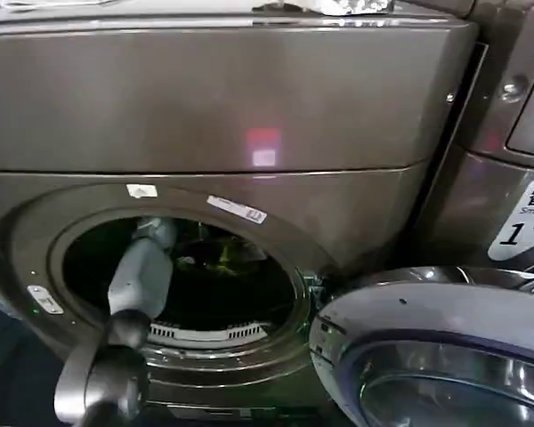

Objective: Grasp the clothes from the dryer.

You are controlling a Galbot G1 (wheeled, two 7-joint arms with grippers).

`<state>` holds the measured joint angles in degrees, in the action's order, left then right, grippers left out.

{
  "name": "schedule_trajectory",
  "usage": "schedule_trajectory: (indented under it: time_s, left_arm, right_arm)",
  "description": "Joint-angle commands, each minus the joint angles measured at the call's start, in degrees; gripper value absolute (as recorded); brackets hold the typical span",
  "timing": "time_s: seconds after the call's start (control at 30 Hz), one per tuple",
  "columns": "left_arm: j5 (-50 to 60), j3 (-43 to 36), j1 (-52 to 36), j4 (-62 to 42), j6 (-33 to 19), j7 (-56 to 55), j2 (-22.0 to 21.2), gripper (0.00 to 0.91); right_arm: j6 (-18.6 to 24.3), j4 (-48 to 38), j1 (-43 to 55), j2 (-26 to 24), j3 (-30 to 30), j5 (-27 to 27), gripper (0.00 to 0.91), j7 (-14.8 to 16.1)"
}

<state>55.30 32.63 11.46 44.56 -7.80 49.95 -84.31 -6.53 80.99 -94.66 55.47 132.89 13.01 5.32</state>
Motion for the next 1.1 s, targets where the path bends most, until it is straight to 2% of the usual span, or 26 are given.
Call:
schedule_trajectory:
  time_s: [0.03,0.2,0.53,1.1]
  left_arm:
    - [-20.80,-2.26,7.27,18.84,12.53,-27.71,-2.91,0.000]
    - [-31.88,-4.40,10.57,26.03,19.62,-35.98,-4.23,0.000]
    - [-44.16,-5.18,12.46,30.76,25.95,-45.87,-6.13,0.000]
    - [-46.74,-4.31,11.33,30.03,26.81,-49.69,-7.03,0.000]
  right_arm:
    - [1.10,1.61,0.01,0.38,-1.00,1.74,0.907,-0.99]
    - [1.16,1.22,0.28,0.29,-1.02,1.62,0.907,-1.17]
    - [1.03,1.23,0.82,0.26,-1.46,1.52,0.907,-1.48]
    - [1.09,1.19,0.76,0.33,-1.39,1.47,0.907,-1.53]
